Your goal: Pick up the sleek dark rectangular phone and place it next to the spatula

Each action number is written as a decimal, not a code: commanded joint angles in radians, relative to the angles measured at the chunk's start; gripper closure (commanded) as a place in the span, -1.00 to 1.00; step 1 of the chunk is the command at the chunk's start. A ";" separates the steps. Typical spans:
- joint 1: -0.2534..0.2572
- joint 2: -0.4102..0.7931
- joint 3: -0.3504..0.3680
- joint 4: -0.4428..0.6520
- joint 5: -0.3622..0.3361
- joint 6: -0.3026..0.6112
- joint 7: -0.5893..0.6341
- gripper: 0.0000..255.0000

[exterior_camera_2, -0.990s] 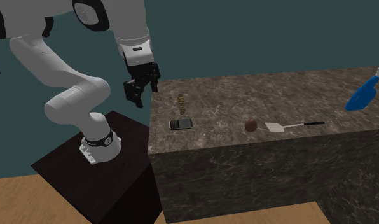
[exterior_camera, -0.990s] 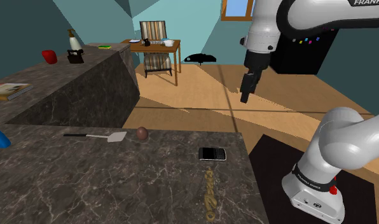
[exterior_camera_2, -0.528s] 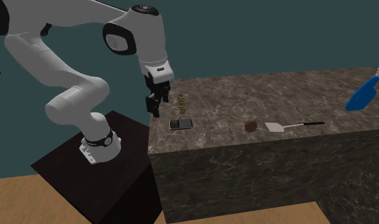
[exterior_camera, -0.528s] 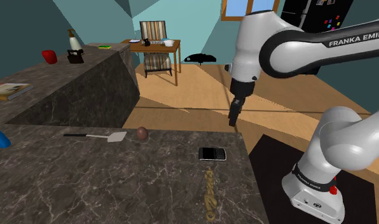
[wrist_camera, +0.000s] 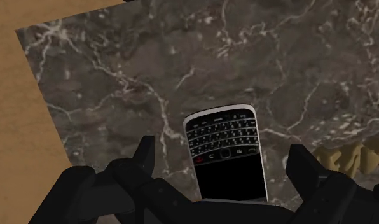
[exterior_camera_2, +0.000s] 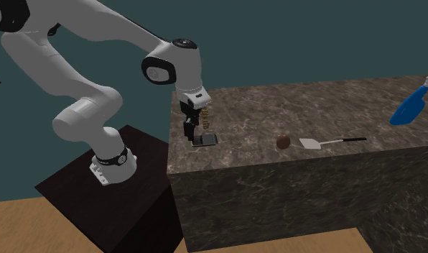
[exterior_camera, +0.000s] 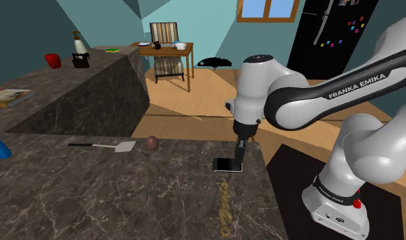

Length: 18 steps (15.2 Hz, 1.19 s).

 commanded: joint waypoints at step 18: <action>0.004 0.121 0.041 -0.060 0.009 0.184 -0.002 1.00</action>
